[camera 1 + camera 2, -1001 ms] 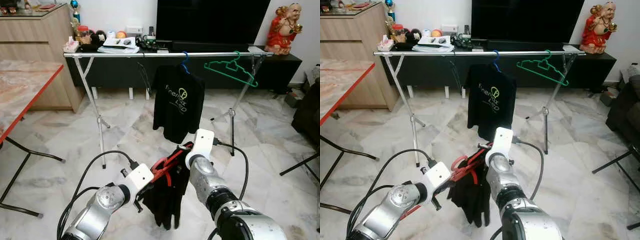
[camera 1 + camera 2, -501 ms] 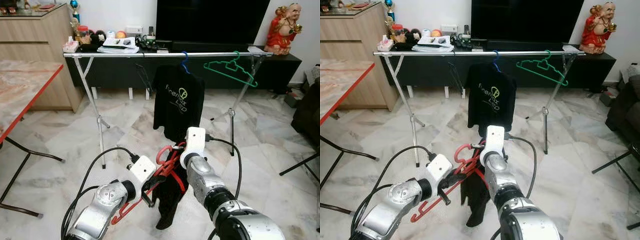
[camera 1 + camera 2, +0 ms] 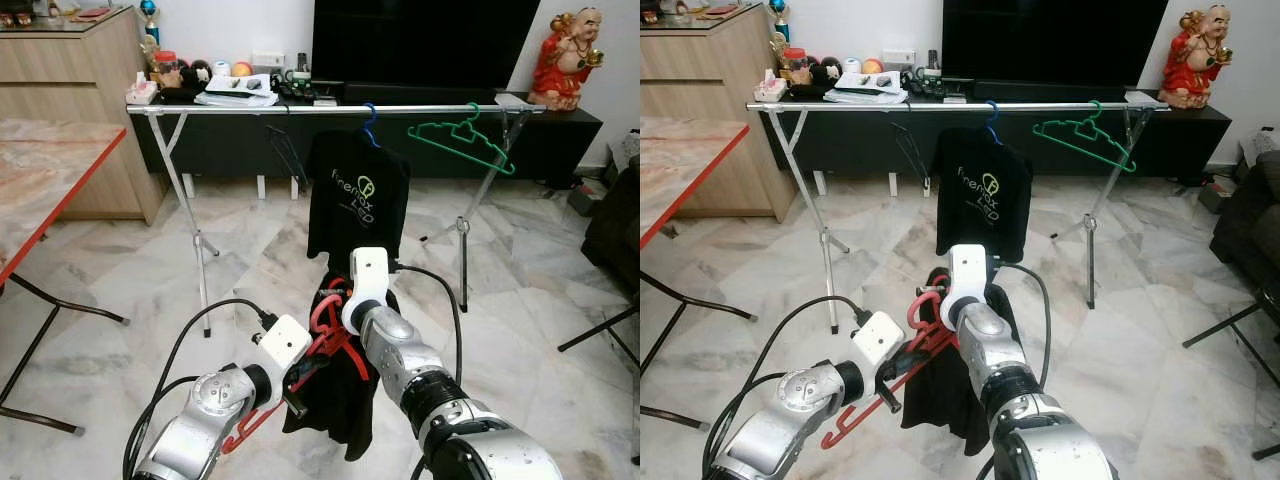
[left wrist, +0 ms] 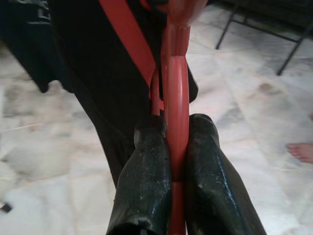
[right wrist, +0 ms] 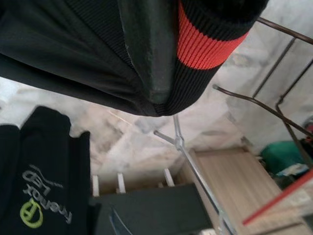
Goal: Hang hanger
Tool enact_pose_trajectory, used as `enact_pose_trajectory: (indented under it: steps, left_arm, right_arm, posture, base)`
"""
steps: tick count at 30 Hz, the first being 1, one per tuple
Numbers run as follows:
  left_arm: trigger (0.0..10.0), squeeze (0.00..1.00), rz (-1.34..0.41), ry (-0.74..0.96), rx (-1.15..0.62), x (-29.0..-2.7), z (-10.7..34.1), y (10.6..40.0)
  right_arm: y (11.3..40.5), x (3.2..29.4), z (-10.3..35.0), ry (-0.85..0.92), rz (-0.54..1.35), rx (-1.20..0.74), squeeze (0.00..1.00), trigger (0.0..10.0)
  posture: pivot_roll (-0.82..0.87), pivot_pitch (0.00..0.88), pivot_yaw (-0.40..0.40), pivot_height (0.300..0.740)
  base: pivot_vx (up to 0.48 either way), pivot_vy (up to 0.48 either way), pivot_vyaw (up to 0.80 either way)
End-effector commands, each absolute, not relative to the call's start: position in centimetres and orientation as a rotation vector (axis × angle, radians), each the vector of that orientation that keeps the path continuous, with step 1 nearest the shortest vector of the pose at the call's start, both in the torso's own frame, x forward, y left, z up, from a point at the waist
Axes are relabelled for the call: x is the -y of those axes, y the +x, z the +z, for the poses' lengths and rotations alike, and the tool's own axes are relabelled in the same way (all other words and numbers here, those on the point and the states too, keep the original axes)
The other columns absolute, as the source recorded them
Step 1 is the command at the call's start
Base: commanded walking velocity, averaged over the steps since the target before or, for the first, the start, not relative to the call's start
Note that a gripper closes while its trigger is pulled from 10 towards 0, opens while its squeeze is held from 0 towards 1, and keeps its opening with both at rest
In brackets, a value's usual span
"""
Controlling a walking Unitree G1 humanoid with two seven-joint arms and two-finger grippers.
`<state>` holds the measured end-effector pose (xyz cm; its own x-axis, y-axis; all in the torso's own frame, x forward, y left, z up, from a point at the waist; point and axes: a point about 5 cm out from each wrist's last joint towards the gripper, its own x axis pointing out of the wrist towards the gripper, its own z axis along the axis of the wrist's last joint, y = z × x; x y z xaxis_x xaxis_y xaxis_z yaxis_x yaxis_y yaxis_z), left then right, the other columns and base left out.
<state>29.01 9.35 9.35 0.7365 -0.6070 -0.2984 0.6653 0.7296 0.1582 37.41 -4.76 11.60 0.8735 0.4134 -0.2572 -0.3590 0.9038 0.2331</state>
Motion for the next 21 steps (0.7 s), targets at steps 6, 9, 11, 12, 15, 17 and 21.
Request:
enact_pose_trajectory:
  steps: [6, 9, 11, 12, 15, 17, 21]
  left_arm:
    - [10.0, 0.0, -0.517, 0.316, -0.187, -10.8, 10.2, 30.8]
    - [10.0, 0.0, -0.491, 0.285, -0.174, -11.1, 10.4, 31.1]
    - [10.0, 0.0, -0.505, 0.254, -0.17, -10.9, 10.5, 31.1]
    - [10.0, 0.0, -0.529, 0.24, -0.165, -10.6, 10.6, 31.0]
    - [10.0, 0.0, -0.544, 0.227, -0.15, -10.1, 10.7, 31.0]
    - [10.0, 0.0, -0.544, 0.222, -0.146, -10.0, 10.8, 31.0]
    - [10.0, 0.0, -0.537, 0.216, -0.15, -9.6, 10.6, 31.0]
  right_arm:
    - [37.3, 6.5, 10.8, 0.147, 0.325, -0.316, 0.0, 10.0]
    - [37.2, 6.6, 10.8, 0.144, 0.334, -0.313, 0.0, 10.0]
    - [37.1, 6.3, 10.9, 0.134, 0.372, -0.304, 0.0, 10.0]
    - [36.9, 5.5, 11.1, 0.11, 0.452, -0.279, 0.0, 10.0]
    - [36.3, 4.0, 11.6, 0.101, 0.586, -0.241, 0.0, 10.0]
    - [36.1, 3.6, 11.7, 0.096, 0.619, -0.232, 0.0, 10.0]
    - [35.5, 2.9, 12.0, 0.068, 0.709, -0.208, 0.0, 10.0]
  posture:
    - [0.05, 0.0, -0.069, 0.74]
    - [0.05, 0.0, -0.068, 0.74]
    - [0.05, 0.0, -0.068, 0.74]
    - [0.05, 0.0, -0.068, 0.74]
    - [0.05, 0.0, -0.069, 0.74]
    - [0.05, 0.0, -0.069, 0.74]
    - [0.05, 0.0, -0.07, 0.74]
  base:
    - [0.0, 0.0, 0.0]
    - [0.0, 0.0, 0.0]
    - [0.0, 0.0, 0.0]
    - [0.0, 0.0, 0.0]
    - [0.0, 0.0, 0.0]
    - [0.0, 0.0, 0.0]
    - [0.0, 0.0, 0.0]
